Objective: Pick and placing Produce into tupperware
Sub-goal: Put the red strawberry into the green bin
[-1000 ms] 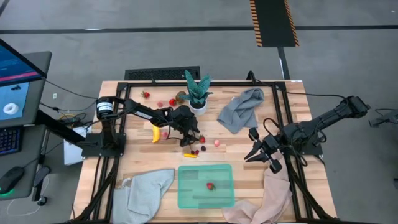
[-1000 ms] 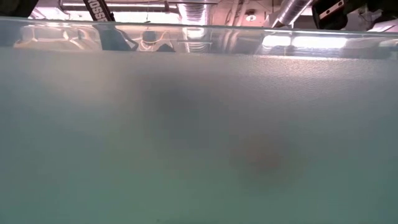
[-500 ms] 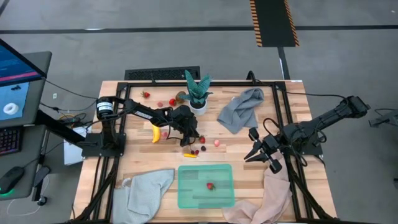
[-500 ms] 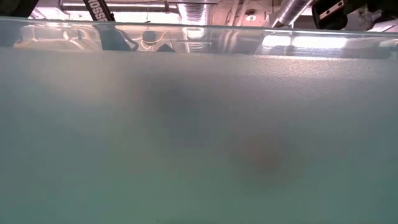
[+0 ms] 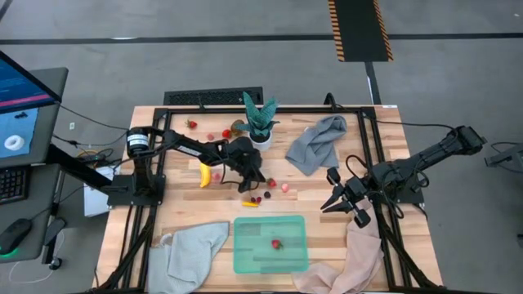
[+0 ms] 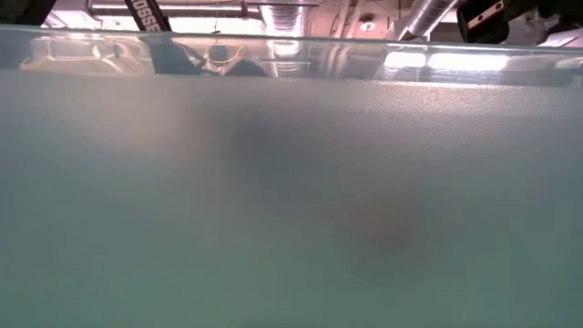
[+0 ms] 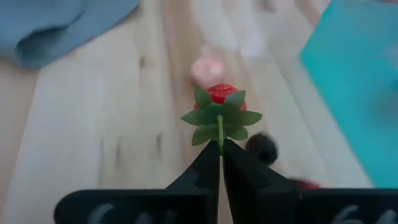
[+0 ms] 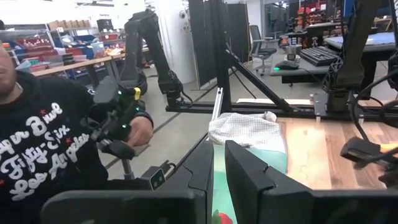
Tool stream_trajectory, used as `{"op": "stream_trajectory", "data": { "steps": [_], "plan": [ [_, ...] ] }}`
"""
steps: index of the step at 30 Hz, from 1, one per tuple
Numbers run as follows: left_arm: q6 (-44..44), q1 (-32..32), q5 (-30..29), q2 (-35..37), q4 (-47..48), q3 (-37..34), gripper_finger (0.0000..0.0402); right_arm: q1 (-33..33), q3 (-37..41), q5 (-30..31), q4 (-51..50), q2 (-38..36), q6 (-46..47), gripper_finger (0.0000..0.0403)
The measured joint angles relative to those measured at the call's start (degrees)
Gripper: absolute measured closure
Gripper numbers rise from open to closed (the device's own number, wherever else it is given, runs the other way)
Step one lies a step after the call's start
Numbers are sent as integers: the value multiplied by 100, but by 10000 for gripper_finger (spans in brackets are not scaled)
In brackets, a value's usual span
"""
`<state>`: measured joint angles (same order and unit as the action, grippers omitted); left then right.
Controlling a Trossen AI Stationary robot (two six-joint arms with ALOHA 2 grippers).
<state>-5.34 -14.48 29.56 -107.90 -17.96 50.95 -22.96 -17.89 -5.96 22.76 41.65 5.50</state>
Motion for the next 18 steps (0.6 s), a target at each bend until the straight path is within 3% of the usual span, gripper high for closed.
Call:
{"op": "stream_trajectory", "data": {
  "steps": [9, 18],
  "plan": [
    [200, 480, 571, 0, 21, 628, 398, 0, 0, 0, 0, 0, 2, 339],
    [247, 1211, 616, 2, 97, 784, 398, 0, -4, -2, -13, 82, 7, 339]
  ]
}}
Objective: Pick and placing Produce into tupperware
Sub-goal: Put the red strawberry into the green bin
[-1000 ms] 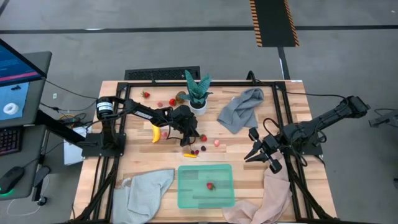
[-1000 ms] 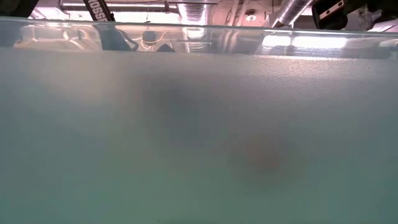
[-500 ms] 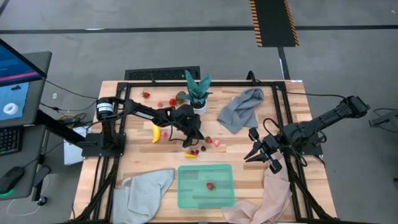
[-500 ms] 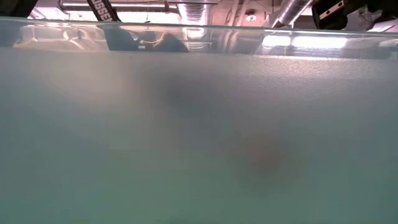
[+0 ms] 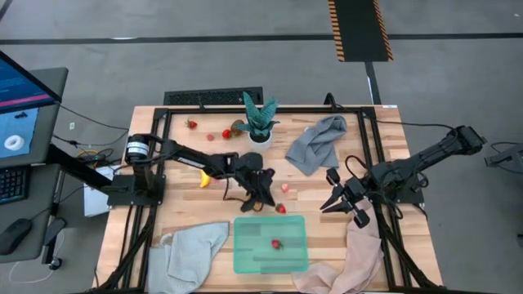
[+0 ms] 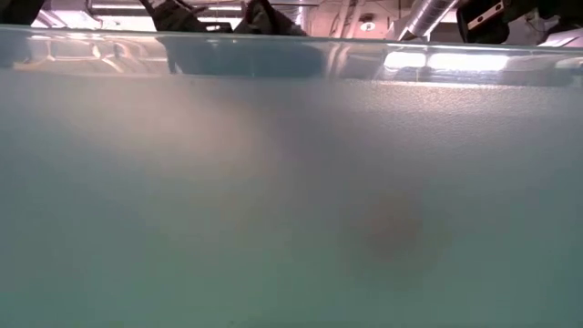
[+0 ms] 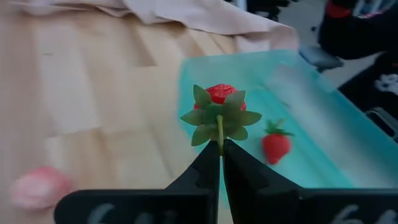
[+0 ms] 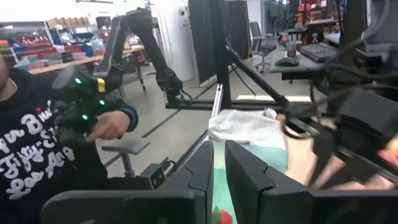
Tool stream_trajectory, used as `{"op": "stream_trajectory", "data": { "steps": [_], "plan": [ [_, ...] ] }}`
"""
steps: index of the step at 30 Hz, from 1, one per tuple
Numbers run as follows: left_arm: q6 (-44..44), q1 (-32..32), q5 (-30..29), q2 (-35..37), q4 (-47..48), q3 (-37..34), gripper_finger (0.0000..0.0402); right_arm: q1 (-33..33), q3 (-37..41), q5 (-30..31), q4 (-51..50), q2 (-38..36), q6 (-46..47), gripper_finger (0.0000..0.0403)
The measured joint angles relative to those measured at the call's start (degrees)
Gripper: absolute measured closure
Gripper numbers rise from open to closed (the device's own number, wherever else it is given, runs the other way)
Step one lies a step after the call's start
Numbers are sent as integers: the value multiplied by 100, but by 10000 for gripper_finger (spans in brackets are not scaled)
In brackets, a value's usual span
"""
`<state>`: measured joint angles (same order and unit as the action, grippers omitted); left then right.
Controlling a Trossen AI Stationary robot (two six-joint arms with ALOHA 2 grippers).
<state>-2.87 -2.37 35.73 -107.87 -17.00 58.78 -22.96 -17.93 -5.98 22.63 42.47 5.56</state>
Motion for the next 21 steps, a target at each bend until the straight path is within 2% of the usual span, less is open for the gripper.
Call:
{"op": "stream_trajectory", "data": {
  "steps": [9, 14, 17, 21],
  "plan": [
    [71, 774, -723, 0, -79, 2, 398, 22, 0, 2, 206, 442, 82, 339],
    [67, 1144, -1376, 0, -48, 2, 398, 22, 0, 0, 366, 556, 90, 339],
    [78, 1322, -2004, 0, 81, 2, 398, 22, 0, 2, 363, 554, 93, 339],
    [182, 1513, -2405, 0, 201, 2, 398, 22, 0, 2, 363, 554, 94, 339]
  ]
}}
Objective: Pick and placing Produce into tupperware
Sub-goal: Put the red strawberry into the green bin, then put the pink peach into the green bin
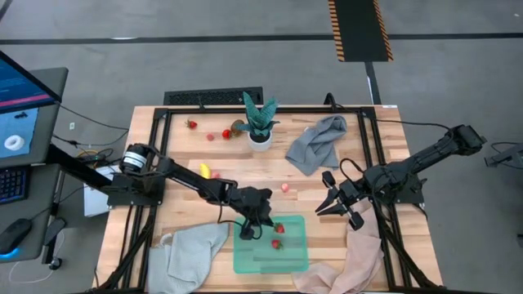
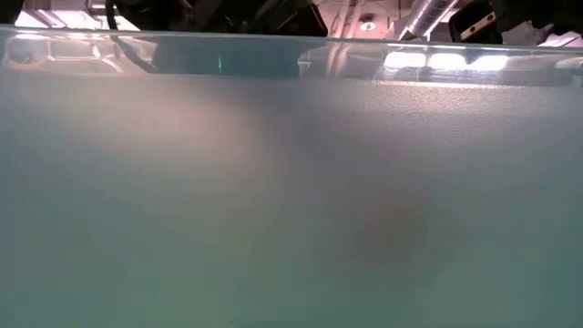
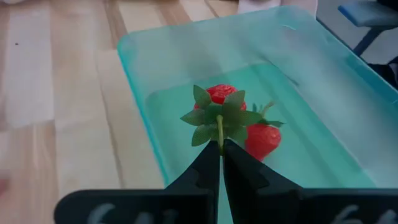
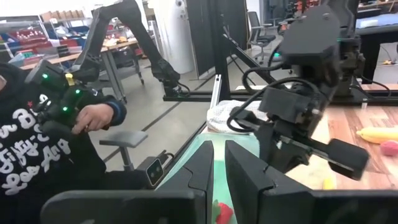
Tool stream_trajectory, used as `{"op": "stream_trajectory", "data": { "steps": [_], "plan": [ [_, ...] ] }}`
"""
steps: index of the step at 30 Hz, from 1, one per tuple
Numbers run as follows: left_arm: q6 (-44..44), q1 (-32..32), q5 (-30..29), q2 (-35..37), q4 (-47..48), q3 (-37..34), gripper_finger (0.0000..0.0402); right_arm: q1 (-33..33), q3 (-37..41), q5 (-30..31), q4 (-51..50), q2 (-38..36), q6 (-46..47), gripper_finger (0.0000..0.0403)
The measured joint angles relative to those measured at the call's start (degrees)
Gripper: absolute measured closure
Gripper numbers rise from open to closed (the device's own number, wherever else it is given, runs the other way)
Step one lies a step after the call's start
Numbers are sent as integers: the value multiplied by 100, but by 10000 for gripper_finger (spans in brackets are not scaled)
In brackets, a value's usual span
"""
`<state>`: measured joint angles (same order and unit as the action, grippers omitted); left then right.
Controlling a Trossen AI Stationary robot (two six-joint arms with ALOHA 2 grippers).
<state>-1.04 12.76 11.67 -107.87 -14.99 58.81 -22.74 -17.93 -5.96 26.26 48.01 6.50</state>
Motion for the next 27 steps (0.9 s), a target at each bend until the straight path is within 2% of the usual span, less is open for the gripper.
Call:
{"op": "stream_trajectory", "data": {
  "steps": [5, 8, 18, 23, 27],
  "plan": [
    [602, 95, -439, 0, 0, 0, 396, 0, 0, 0, 0, 0, -29, 339],
    [667, 102, -643, 0, -1, 0, 379, 0, 0, 0, 0, 0, -28, 339],
    [574, 107, -602, 0, -238, 0, 264, 0, 0, 0, -86, 37, 349, 339],
    [351, 109, -314, 110, -673, -2, 240, 26, 2, 28, 33, 317, 289, 339],
    [55, 85, -236, 520, -569, 0, 235, 184, 2, 429, 200, 480, 270, 339]
  ]
}}
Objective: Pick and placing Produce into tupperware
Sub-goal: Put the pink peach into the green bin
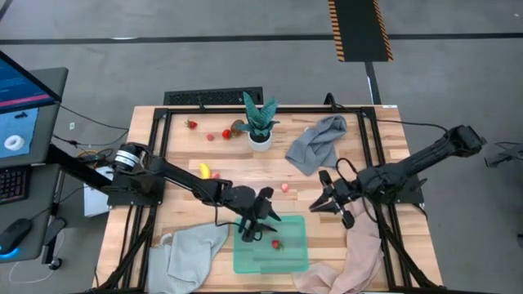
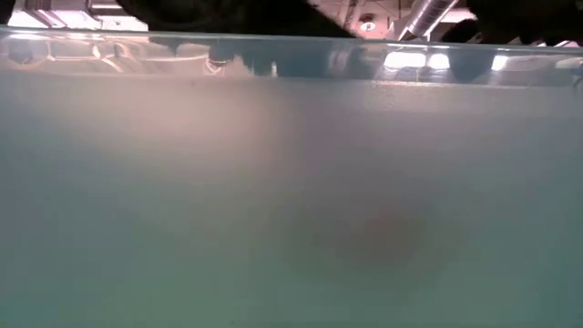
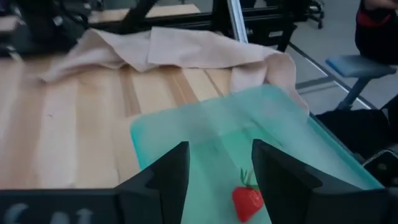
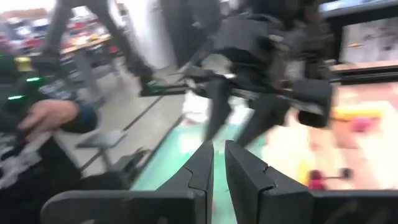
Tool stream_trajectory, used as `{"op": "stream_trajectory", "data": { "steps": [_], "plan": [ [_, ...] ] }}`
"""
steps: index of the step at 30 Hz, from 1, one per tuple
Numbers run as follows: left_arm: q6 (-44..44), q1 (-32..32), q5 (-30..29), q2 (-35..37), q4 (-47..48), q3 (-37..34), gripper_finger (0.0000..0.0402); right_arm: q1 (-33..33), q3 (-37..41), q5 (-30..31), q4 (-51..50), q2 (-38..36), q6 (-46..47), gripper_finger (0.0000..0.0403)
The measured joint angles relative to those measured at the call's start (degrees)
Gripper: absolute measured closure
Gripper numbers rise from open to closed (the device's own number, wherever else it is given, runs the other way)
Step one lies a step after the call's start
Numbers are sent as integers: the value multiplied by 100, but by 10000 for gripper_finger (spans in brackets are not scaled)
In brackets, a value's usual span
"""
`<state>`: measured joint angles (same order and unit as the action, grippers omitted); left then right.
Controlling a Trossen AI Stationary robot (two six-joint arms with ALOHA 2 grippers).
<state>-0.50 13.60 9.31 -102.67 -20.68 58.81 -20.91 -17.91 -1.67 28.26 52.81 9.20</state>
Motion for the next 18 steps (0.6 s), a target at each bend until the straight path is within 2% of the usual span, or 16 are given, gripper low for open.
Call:
{"op": "stream_trajectory", "data": {
  "steps": [4, 8, 13, 18],
  "plan": [
    [-192, -91, -17, 524, 343, -41, 234, 212, 0, 167, 62, 12, 4, 339],
    [-353, -222, -26, 1293, 134, -535, 234, 443, 0, 214, 50, 12, 8, 339],
    [-358, -416, -399, 2641, -573, -1645, 234, 852, 0, 641, -150, 12, 240, 327],
    [-311, -474, -721, 3930, -1376, -2939, 234, 1398, 0, 669, -538, 12, 606, 275]
  ]
}}
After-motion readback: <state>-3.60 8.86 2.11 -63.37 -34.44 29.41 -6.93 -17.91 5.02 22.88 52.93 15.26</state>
